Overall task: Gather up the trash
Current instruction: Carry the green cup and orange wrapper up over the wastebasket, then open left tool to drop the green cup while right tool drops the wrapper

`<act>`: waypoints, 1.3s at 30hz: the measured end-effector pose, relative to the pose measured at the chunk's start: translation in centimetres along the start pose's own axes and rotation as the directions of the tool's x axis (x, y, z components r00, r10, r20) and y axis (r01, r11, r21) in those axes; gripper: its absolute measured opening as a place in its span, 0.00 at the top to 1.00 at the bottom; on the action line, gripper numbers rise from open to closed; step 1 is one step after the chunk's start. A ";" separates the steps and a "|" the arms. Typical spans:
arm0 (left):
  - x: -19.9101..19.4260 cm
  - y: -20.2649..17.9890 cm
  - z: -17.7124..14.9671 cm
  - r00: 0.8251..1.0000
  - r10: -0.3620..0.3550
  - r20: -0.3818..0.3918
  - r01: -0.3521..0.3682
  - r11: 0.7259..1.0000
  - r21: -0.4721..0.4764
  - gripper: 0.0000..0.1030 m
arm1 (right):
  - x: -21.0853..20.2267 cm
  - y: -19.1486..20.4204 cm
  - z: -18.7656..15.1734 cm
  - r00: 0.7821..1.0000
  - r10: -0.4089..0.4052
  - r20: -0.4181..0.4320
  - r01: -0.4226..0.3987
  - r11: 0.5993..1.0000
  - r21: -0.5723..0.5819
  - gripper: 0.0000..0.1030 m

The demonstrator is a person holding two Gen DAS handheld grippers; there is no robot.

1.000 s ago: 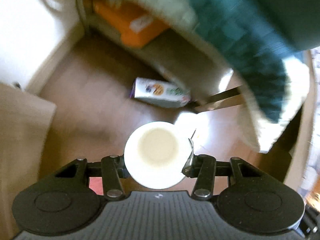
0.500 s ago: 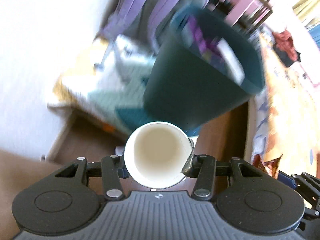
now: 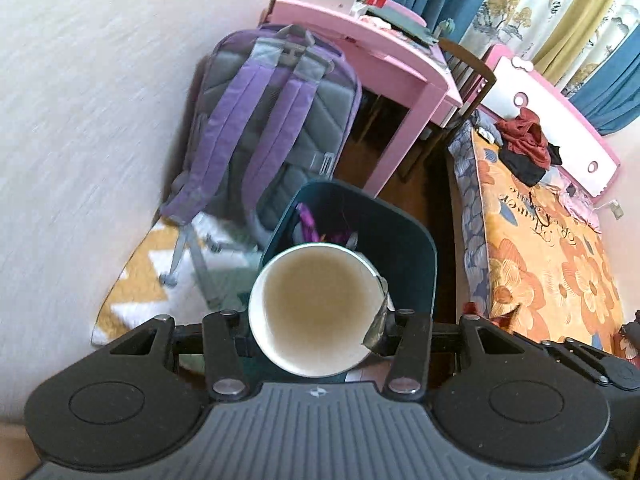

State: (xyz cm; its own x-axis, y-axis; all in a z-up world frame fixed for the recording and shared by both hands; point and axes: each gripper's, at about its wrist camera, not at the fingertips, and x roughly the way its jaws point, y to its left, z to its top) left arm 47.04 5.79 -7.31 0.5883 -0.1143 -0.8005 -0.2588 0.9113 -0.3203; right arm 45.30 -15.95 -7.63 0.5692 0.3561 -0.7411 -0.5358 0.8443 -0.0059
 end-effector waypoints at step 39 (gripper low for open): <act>21.0 -2.2 0.0 0.910 0.136 -0.391 -0.052 0.975 0.218 0.53 | 18.3 -2.1 0.3 0.921 -0.101 -0.376 0.093 0.995 -0.041 0.59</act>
State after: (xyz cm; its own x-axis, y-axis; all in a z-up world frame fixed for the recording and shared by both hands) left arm 59.97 1.35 -23.45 0.2003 -0.1349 -0.9704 -0.1157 0.9803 -0.1601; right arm 57.07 -11.11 -20.94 0.3445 0.0921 -0.9343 -0.5061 0.8564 -0.1022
